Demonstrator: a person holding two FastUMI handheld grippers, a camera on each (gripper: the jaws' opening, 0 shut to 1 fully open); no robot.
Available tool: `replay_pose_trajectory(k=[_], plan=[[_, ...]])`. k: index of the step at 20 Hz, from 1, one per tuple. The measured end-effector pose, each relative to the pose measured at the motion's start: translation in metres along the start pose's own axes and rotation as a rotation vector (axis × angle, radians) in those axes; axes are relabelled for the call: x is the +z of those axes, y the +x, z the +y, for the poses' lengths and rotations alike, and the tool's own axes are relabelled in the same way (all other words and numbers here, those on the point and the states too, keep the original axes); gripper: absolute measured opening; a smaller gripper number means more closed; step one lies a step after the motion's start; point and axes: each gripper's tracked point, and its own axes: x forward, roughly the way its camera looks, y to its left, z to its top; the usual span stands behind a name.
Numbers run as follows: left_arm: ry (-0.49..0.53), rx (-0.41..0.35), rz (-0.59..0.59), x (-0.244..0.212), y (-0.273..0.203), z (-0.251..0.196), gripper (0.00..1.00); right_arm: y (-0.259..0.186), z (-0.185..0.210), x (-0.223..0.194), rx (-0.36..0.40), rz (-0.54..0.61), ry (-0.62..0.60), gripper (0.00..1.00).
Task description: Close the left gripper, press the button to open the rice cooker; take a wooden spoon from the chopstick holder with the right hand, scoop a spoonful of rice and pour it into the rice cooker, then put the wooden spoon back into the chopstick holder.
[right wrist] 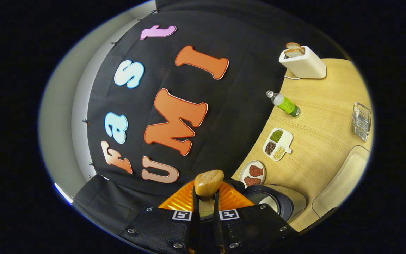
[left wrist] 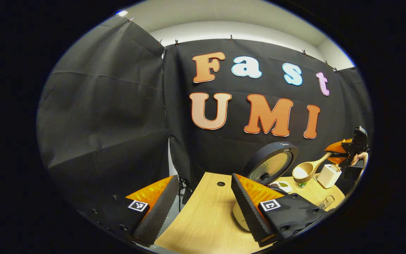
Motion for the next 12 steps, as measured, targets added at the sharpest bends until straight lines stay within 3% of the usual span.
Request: replay_pose_trajectory(k=[12], plan=[[-0.003, 0.0, -0.014, 0.006, -0.009, 0.012, 0.98, 0.008, 0.003, -0.013, -0.019, -0.008, -0.141, 0.14]])
